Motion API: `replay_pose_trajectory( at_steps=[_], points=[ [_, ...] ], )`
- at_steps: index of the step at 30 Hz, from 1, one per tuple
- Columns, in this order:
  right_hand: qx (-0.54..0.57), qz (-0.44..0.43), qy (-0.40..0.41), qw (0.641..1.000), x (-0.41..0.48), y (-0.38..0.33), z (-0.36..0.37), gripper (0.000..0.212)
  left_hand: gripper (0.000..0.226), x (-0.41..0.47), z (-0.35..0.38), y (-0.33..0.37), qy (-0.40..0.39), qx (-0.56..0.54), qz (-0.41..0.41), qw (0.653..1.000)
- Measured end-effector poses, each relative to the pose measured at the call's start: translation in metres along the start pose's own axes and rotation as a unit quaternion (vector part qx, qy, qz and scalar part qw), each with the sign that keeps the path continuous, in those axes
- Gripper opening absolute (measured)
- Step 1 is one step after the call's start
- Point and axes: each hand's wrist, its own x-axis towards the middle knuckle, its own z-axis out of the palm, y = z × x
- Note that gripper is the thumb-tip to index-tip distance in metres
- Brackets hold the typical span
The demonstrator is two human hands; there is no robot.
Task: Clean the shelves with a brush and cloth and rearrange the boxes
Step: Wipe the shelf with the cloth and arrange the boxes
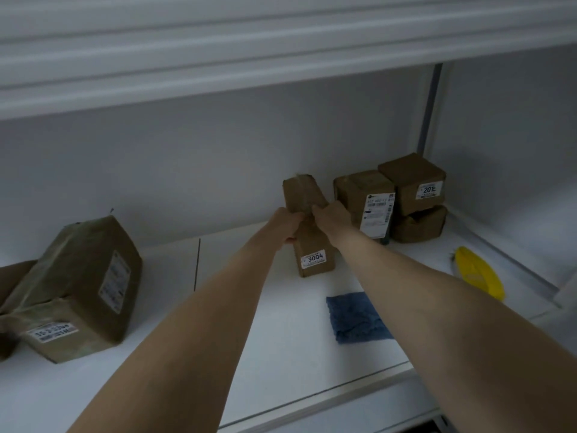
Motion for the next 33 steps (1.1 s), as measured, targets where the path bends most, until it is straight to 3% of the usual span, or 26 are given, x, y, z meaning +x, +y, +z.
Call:
replay_pose_trajectory(
  at_steps=[6,16,20,33],
  points=[
    [0.092,-0.008,-0.040,0.995,-0.022,-0.023,0.025,0.034,0.023,-0.007,-0.048,-0.002,0.084,0.046,0.011,0.995],
    [0.110,-0.024,-0.140,0.984,-0.068,-0.062,0.092,0.047,0.012,-0.028,-0.137,-0.032,0.174,0.069,-0.033,0.982],
    [0.111,-0.027,-0.153,0.982,-0.081,-0.062,0.116,0.036,0.007,-0.036,-0.158,-0.049,0.177,0.074,-0.046,0.980],
    [0.071,-0.029,-0.159,0.984,-0.093,-0.065,0.152,0.047,0.019,-0.034,-0.185,-0.073,0.199,0.071,-0.072,0.975]
  ],
)
